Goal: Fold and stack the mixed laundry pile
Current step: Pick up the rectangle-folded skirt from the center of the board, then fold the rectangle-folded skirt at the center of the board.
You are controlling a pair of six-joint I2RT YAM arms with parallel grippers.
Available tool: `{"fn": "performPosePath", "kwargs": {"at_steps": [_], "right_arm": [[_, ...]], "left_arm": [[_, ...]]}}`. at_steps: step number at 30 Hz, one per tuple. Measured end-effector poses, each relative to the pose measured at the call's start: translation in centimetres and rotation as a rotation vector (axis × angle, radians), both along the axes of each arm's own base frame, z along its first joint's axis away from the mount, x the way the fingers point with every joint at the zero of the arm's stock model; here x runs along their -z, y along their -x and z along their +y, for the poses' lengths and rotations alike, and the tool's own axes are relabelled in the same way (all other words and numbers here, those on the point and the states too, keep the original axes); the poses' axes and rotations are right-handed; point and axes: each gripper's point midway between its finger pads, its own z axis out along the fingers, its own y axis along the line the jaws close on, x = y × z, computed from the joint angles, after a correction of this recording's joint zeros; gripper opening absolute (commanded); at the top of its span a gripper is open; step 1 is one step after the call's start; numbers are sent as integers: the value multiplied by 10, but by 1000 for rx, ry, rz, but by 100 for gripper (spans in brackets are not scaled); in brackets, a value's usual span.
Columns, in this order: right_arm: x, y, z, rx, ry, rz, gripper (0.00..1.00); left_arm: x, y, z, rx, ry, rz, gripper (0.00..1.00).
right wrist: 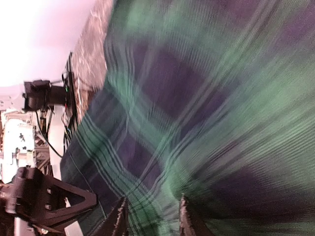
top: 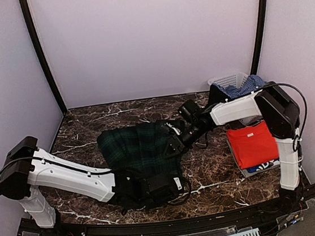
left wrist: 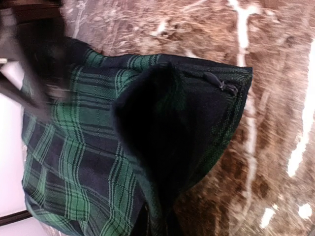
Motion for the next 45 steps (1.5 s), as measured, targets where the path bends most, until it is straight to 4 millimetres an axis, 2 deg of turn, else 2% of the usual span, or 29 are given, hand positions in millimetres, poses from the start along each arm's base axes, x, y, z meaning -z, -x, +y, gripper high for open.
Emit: {"fn": "performPosePath", "kwargs": {"at_steps": [6,9,12,16,20,24,31,35,45], "right_arm": [[-77,-88,-3,116,-78,-192,40],[-104,-124,5,141,-95,-298,42],[-99,-141,14,141,-85,-328,42],[-57,-152,22,122,-26,-299,44],[-1,-149,20,93,74,-246,43],[26,-136,19,42,125,-225,37],[30,-110,33,-61,79,-203,23],[31,-94,38,-108,39,-170,21],[35,-43,61,-248,-28,-135,21]], "left_arm": [[-11,30,-6,60,-1,202,0],[-26,47,-11,90,28,302,0],[-46,62,-15,120,66,384,0],[-66,75,-16,147,103,459,0],[-74,78,-16,154,119,536,0],[-77,65,-12,136,133,575,0],[-103,22,-11,125,176,515,0],[-121,-6,-11,130,192,443,0],[-111,-55,1,138,127,371,0]]}}
